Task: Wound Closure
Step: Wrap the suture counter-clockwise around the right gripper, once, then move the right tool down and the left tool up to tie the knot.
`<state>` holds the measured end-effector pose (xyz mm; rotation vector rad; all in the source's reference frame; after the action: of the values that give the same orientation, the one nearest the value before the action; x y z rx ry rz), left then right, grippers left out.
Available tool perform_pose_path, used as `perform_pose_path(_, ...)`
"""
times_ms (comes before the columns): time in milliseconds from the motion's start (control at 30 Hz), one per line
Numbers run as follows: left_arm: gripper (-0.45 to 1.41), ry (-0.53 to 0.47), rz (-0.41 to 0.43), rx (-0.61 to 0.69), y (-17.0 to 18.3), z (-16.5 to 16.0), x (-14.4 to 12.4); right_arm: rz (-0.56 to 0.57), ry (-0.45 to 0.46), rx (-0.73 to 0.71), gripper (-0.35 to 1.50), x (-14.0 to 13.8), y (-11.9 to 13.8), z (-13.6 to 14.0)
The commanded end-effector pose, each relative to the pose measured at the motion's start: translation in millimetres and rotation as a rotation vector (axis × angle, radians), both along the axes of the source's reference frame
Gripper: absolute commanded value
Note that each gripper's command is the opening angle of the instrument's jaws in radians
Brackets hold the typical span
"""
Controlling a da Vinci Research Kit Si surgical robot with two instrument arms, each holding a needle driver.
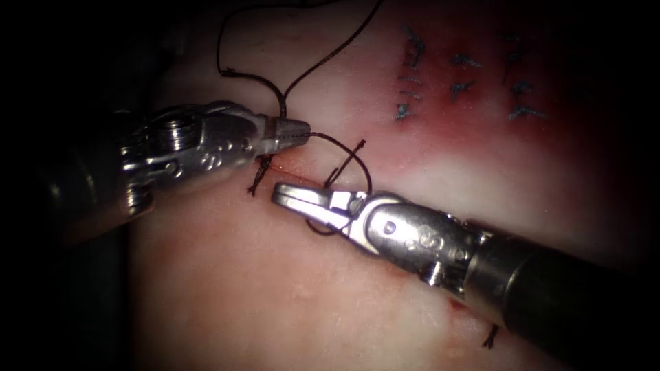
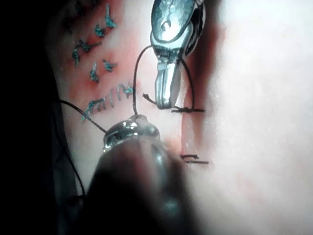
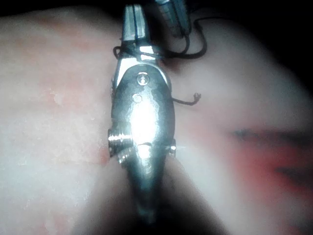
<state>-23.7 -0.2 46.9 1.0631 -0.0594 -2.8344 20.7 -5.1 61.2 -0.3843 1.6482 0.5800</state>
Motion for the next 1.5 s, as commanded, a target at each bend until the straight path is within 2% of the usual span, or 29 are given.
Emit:
perform_pose_path(33, -0.35, -0.004, 0.003, 0.001, 0.5, 0.6, -0.5, 0.013, 0.005, 0.011, -0.35, 0.4, -0.2, 0.4)
perform_pose_path(200, -0.35, -0.009, 0.005, 0.017, -0.4, 2.0, -0.4, 0.082, 0.034, 0.071, -0.35, -0.4, -0.2, -0.2)
perform_pose_path(300, -0.35, -0.016, 0.006, 0.02, -1.0, 2.5, -0.5, 0.127, 0.087, 0.135, -0.35, -0.3, -0.2, -0.6)
perform_pose_path(433, -0.35, -0.035, 0.002, 0.025, -1.7, 2.8, -0.7, 0.191, 0.101, 0.219, -0.35, -0.1, -0.2, -0.6)
perform_pose_path(567, -0.35, -0.049, -0.003, 0.03, -2.9, 2.9, -0.8, 0.324, 0.151, 0.412, -0.35, 0.2, 0.0, -0.2)
perform_pose_path(600, -0.35, -0.051, -0.003, 0.031, -3.2, 2.9, -0.7, 0.385, 0.139, 0.48, -0.35, 0.3, -0.3, 0.1)
perform_pose_path(633, -0.35, -0.052, -0.006, 0.034, -3.3, 2.8, -0.6, 0.396, 0.14, 0.503, -0.35, 0.3, -0.5, 0.3)
perform_pose_path(667, -0.35, -0.054, -0.007, 0.037, -3.6, 2.7, -0.5, 0.436, 0.169, 0.594, -0.35, 0.4, -1.2, 0.7)
perform_pose_path(767, -0.35, -0.055, -0.008, 0.039, -3.9, 2.6, -0.3, 0.486, 0.214, 0.681, -0.35, 0.6, -2.5, 1.6)
perform_pose_path(867, -0.35, -0.056, -0.012, 0.048, -4.2, 2.5, -0.2, 0.546, 0.265, 0.744, -0.03, 0.6, -3.7, 2.6)
perform_pose_path(933, -0.35, -0.059, -0.019, 0.048, -4.2, 2.5, -0.1, 0.573, 0.307, 0.774, 0.02, 0.5, -4.3, 3.0)
perform_pose_path(967, -0.35, -0.059, -0.019, 0.048, -4.3, 2.5, 0.0, 0.591, 0.31, 0.794, 0.21, 0.6, -4.6, 3.3)
perform_pose_path(1000, -0.35, -0.058, -0.02, 0.047, -4.4, 2.5, -0.2, 0.601, 0.297, 0.835, 0.58, 0.6, -4.6, 3.6)
perform_pose_path(1233, -0.35, -0.058, -0.025, 0.042, -4.7, 2.8, -1.1, 0.678, 0.339, 0.914, 0.64, 0.3, -5.0, 4.4)
perform_pose_path(1300, -0.35, -0.057, -0.026, 0.04, -4.8, 2.8, -1.3, 0.698, 0.338, 0.939, 0.76, 0.2, -5.0, 4.9)
perform_pose_path(1367, -0.35, -0.061, -0.024, 0.039, -4.9, 2.9, -1.4, 0.722, 0.362, 0.961, 0.64, -0.3, -5.3, 5.7)
perform_pose_path(1500, -0.35, -0.063, -0.02, 0.037, -5.1, 2.9, -1.3, 0.759, 0.395, 0.973, 0.63, -1.1, -5.8, 6.6)
